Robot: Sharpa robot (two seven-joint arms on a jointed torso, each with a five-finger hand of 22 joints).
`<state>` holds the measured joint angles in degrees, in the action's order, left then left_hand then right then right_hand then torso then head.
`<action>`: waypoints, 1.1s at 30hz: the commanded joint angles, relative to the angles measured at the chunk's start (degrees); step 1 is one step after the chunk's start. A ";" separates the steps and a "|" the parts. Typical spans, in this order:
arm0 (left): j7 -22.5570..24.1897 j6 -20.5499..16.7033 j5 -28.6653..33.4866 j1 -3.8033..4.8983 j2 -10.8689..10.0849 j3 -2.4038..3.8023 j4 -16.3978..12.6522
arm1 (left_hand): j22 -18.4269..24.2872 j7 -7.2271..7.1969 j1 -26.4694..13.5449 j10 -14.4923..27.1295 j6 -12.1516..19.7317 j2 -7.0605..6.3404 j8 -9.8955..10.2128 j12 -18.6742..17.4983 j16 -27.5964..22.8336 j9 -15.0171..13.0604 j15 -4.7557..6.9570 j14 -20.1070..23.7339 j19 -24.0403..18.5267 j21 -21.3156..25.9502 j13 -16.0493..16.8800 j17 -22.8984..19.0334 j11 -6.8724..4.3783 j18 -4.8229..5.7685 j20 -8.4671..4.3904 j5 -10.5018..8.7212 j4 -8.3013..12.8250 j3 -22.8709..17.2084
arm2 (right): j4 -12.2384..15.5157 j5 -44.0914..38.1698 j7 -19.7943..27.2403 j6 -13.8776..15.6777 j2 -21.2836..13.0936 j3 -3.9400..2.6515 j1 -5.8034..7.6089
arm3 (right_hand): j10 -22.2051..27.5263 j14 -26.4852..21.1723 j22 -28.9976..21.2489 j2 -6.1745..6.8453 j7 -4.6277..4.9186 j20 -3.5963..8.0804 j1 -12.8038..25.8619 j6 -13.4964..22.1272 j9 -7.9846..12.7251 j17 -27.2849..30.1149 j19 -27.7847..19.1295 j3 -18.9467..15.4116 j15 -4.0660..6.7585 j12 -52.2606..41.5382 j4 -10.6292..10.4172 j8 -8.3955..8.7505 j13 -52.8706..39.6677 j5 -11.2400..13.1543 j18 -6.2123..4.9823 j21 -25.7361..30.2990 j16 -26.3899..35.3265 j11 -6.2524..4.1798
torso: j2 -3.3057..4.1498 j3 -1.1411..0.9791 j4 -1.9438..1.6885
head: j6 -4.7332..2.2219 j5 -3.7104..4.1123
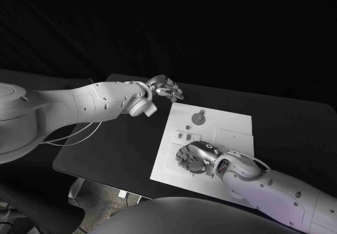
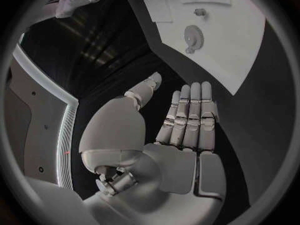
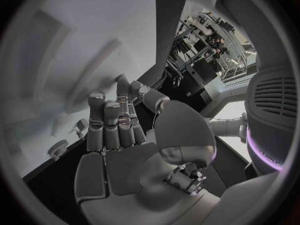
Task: Assemble the parts on the task board
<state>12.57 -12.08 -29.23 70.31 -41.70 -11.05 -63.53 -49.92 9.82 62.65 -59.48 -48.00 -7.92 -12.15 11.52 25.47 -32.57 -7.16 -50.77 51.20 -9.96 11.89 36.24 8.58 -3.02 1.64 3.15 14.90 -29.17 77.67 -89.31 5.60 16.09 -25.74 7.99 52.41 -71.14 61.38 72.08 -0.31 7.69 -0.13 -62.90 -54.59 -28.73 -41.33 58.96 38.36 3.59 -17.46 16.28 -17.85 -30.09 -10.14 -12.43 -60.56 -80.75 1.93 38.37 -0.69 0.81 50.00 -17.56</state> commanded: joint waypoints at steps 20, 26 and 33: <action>0.29 0.71 0.33 0.08 0.07 0.06 -0.04 | -0.07 0.19 0.41 -0.31 0.22 0.01 -0.31 -0.26 -0.34 0.14 -0.16 -0.26 0.10 0.27 -0.09 0.11 0.07 -0.79 -0.02 -0.33 -0.15 0.18 | 0.24 -2.07 -1.02 -1.18 -0.34 0.29 -0.11 | 0.75 -0.29 0.03 6.25 1.88 0.54 -1.40 5.19 0.78 -0.02 -0.39 -5.36 -0.69 1.84 0.38 2.88 -1.89 -0.21 -2.57 -0.42 -0.43 1.31 | -0.01 -0.02 0.00 | 0.00 0.14; 0.28 0.71 0.33 0.08 0.03 0.06 -0.02 | -0.07 0.18 0.42 -0.30 0.24 0.01 -0.31 -0.28 -0.36 0.15 -0.17 -0.25 0.09 0.29 -0.11 0.13 0.08 -0.79 -0.02 -0.33 -0.16 0.18 | 0.60 -1.89 -1.03 -0.33 -0.58 0.29 -0.11 | 0.74 -0.25 -0.04 6.37 1.91 0.52 -1.52 5.92 0.92 0.01 -0.34 -5.88 -0.72 1.83 0.36 3.24 -2.28 -0.24 -2.57 -0.38 -0.45 1.33 | 0.00 -0.03 0.03 | 0.00 0.23; 0.19 0.81 0.33 0.08 -0.01 0.06 0.04 | -0.08 0.16 0.43 -0.29 0.26 0.01 -0.32 -0.30 -0.38 0.16 -0.17 -0.25 0.09 0.30 -0.12 0.14 0.09 -0.79 -0.01 -0.33 -0.16 0.18 | 1.36 -1.03 -0.46 1.04 -1.04 0.27 -0.11 | 0.45 -0.13 -0.13 6.43 1.59 0.52 -1.81 6.83 1.10 0.06 -0.19 -6.22 -0.50 1.58 0.33 3.66 -2.89 -0.27 -2.57 -0.35 -0.47 1.07 | -0.01 -0.03 0.03 | 0.00 0.30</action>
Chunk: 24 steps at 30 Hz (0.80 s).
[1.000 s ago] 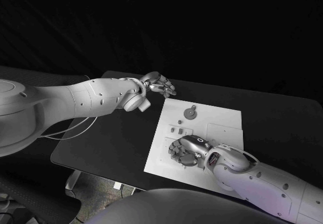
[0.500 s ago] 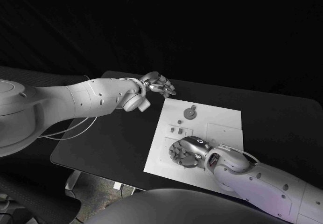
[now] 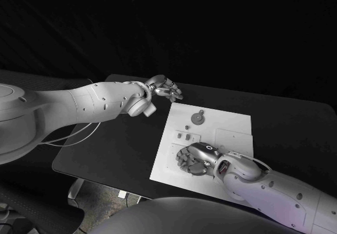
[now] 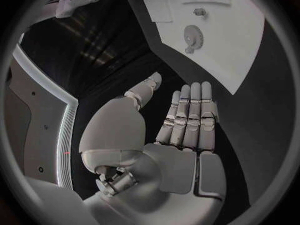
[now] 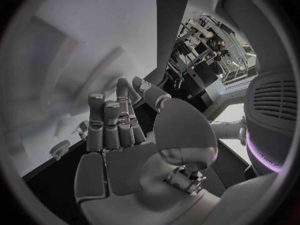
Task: Assemble the parts on the task board
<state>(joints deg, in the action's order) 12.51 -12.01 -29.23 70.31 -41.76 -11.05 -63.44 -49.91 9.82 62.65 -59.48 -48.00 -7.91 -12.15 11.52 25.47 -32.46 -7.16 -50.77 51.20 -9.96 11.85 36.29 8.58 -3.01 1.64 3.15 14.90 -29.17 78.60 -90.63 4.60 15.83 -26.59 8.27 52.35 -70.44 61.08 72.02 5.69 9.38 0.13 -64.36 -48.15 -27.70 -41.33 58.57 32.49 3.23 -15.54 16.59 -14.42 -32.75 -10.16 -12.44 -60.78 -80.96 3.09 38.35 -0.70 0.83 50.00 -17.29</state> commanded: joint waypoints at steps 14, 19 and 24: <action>0.14 0.71 0.33 0.08 -0.07 0.06 0.16 | -0.13 0.10 0.48 -0.24 0.30 0.04 -0.33 -0.37 -0.40 0.09 -0.16 -0.32 0.15 0.30 -0.11 0.17 0.11 -0.82 -0.03 -0.33 -0.17 0.16 | 4.66 3.60 1.24 3.06 -3.95 -0.90 1.02 | -0.70 0.74 -0.21 1.14 -0.62 0.43 -0.32 3.55 0.82 0.17 0.77 -1.20 0.39 -1.48 -0.12 1.39 -3.34 -0.26 -2.56 -0.27 -0.42 -0.62 | -0.05 -0.04 0.09 | 0.00 0.56; 0.16 0.64 0.33 0.08 -0.19 0.05 0.41 | -0.16 0.08 0.51 -0.23 0.30 0.03 -0.34 -0.40 -0.40 0.10 -0.14 -0.35 0.21 0.27 -0.12 0.20 0.13 -0.83 -0.05 -0.33 -0.17 0.16 | 7.32 9.94 3.17 0.39 -7.29 -1.29 2.57 | -0.77 0.72 -0.25 1.17 -0.62 0.45 0.11 3.63 0.88 0.20 0.78 -1.45 0.42 -1.89 -0.17 1.27 -4.32 -0.26 -2.56 -0.24 -0.40 -0.63 | -0.04 -0.08 0.10 | 0.00 0.70; 0.32 0.50 0.33 0.07 -0.28 0.05 0.89 | -0.17 0.07 0.51 -0.23 0.30 0.01 -0.35 -0.40 -0.41 0.11 -0.14 -0.36 0.23 0.27 -0.13 0.22 0.13 -0.84 -0.05 -0.33 -0.16 0.17 | 10.81 16.61 4.48 -0.44 -11.62 -3.34 5.14 | -0.65 0.45 -0.31 0.65 -0.43 0.39 0.53 3.41 0.93 0.20 0.55 -1.82 0.32 -3.02 -0.16 0.88 -6.94 -0.27 -2.56 -0.10 -0.38 -0.54 | -0.05 -0.14 0.21 | -0.20 1.38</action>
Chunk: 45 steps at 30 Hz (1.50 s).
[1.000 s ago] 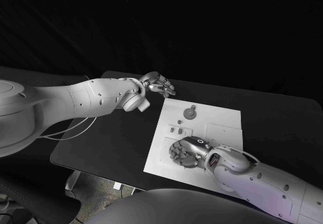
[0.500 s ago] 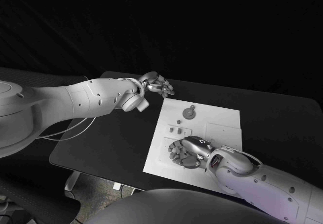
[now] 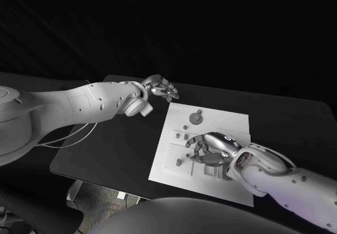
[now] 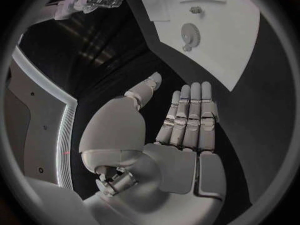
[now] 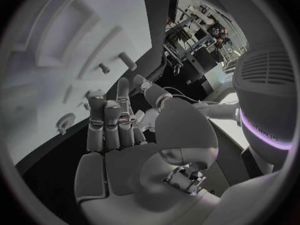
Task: Assemble the parts on the task board
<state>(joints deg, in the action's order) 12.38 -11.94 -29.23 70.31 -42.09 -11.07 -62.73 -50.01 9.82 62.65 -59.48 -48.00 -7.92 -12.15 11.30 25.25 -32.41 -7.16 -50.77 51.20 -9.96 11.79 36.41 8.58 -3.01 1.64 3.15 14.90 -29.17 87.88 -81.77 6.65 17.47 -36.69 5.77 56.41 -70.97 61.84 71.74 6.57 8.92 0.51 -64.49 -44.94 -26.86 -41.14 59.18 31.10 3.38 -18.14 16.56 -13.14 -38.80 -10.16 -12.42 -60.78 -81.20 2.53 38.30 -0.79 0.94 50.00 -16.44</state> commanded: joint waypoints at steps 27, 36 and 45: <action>0.39 0.58 0.34 0.02 0.16 -0.03 0.46 | -0.22 0.15 0.35 -0.60 0.20 0.04 -0.49 -0.10 -0.20 0.10 -0.07 -0.60 0.44 0.21 -0.05 0.31 0.00 -0.86 -0.09 -0.33 -0.36 0.26 | 6.58 9.24 -26.94 -13.64 -17.73 -0.34 6.32 | -3.17 3.45 0.15 2.04 -2.66 2.13 14.68 -8.63 -2.95 -2.48 3.37 -5.97 2.71 -16.59 -9.54 -5.01 -18.03 5.01 -2.58 -1.77 -4.38 -2.77 | -0.58 -0.08 0.69 | -2.18 6.98; -0.07 1.41 0.34 0.02 0.59 -0.05 0.07 | -0.29 0.20 -0.18 -0.61 0.25 0.13 -0.51 -0.20 -0.34 0.19 -0.06 -0.61 0.46 0.26 -0.11 0.44 0.01 -0.84 -0.10 -0.32 -0.84 0.38 | 6.81 19.43 -32.95 -16.35 -17.10 1.66 6.34 | -7.43 11.19 -1.10 -0.05 -4.45 3.72 18.95 -11.46 -4.09 -14.67 4.09 -5.81 4.19 -21.88 -14.36 -6.14 -20.76 4.23 -2.58 -0.12 -8.03 -4.59 | -0.71 0.14 0.63 | -1.89 8.41; 0.16 1.06 0.34 0.02 0.33 -0.05 -0.96 | -0.31 0.20 -0.22 -0.61 0.25 0.13 -0.52 -0.22 -0.37 0.21 -0.06 -0.61 0.45 0.27 -0.12 0.46 0.01 -0.85 -0.11 -0.31 -0.90 0.38 | 5.05 18.60 -29.97 -9.87 -15.53 2.60 6.34 | 5.84 1.45 -1.00 0.36 -1.95 2.09 15.78 -5.10 -2.70 -6.31 -0.23 -6.51 1.84 -20.15 -8.50 -2.00 -21.58 4.11 -2.26 1.82 -5.83 -1.86 | -0.60 0.18 0.48 | -1.39 9.54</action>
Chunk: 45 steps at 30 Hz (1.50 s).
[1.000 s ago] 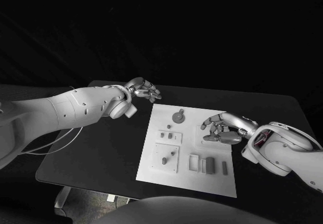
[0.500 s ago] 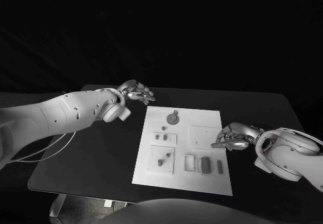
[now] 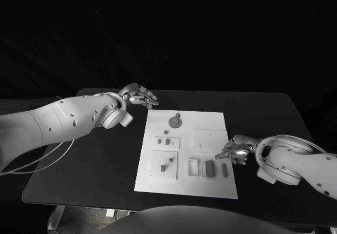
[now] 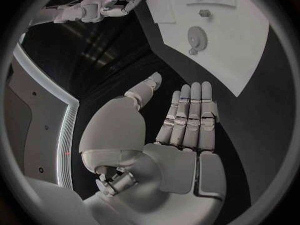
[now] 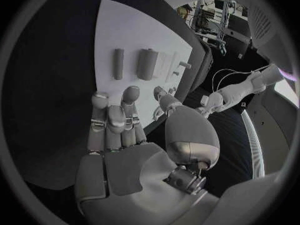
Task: Assemble the parts on the task board
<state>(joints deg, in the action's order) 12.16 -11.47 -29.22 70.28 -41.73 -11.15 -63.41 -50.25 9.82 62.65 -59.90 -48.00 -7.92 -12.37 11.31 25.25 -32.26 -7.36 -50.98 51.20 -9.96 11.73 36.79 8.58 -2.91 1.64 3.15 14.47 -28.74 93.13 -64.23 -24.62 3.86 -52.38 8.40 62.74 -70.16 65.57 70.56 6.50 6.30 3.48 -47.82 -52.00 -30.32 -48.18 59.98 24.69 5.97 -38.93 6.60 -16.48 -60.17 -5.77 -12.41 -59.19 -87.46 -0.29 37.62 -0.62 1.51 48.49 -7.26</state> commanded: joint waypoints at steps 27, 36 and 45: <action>0.18 1.01 0.34 0.06 -0.20 0.03 -0.26 | -0.13 0.29 -0.47 -0.22 0.31 0.23 -0.32 -0.30 -0.49 0.14 0.15 -0.42 0.45 0.33 -0.12 0.20 0.02 -0.94 -0.12 -0.31 -0.84 -0.06 | -0.21 -10.18 -3.21 -4.78 4.93 1.08 -0.02 | -4.67 8.85 0.73 0.38 -2.74 1.33 7.56 -8.73 -7.15 -13.69 4.00 1.23 2.16 -37.59 -2.91 -4.41 -16.77 -0.28 -2.59 -2.22 -4.04 -2.38 | 0.09 -0.13 -0.02 | 1.24 0.39; 0.09 1.11 0.34 0.06 -0.33 0.03 -0.26 | -0.16 0.31 -0.63 -0.22 0.32 0.23 -0.33 -0.33 -0.54 0.17 0.14 -0.43 0.43 0.36 -0.14 0.24 0.03 -0.93 -0.12 -0.31 -1.03 -0.04 | -0.38 -14.07 -4.74 -8.68 5.29 1.34 -0.06 | -4.93 9.15 1.04 0.04 -3.16 1.72 9.89 -9.92 -7.06 -13.97 3.83 1.09 2.40 -37.69 -4.32 -3.80 -15.91 1.00 -2.59 -2.31 -3.90 -2.82 | 0.09 -0.12 -0.01 | 1.51 0.22; 0.02 1.17 0.34 0.06 -0.30 0.03 -0.32 | -0.18 0.31 -0.73 -0.23 0.34 0.20 -0.34 -0.36 -0.58 0.20 0.14 -0.43 0.42 0.38 -0.16 0.28 0.03 -0.93 -0.12 -0.31 -1.14 -0.02 | -1.92 -15.15 -4.00 -9.52 6.45 1.91 -0.87 | -4.61 8.76 1.12 -0.14 -3.23 1.80 10.26 -10.14 -6.87 -13.26 3.69 1.24 2.42 -37.38 -4.66 -3.43 -15.31 1.66 -2.59 -2.27 -3.83 -2.91 | 0.10 -0.12 -0.05 | 1.51 -0.05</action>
<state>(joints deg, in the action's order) 11.92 -11.03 -29.22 70.28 -42.11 -11.16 -63.56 -50.35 10.02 62.42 -59.89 -47.80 -7.69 -12.37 11.31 25.03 -32.16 -7.36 -50.98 51.20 -9.96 11.64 37.01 8.58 -3.40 1.65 3.15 13.58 -28.80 91.36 -77.09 -28.68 -3.32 -46.07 10.23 62.12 -74.98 74.26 71.61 6.28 3.11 4.83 -38.06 -61.68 -37.22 -61.47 63.65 25.94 8.38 -76.37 2.28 -20.27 -74.95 -4.44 -12.42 -61.23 -91.53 -3.06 37.72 -0.74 1.50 50.00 -7.20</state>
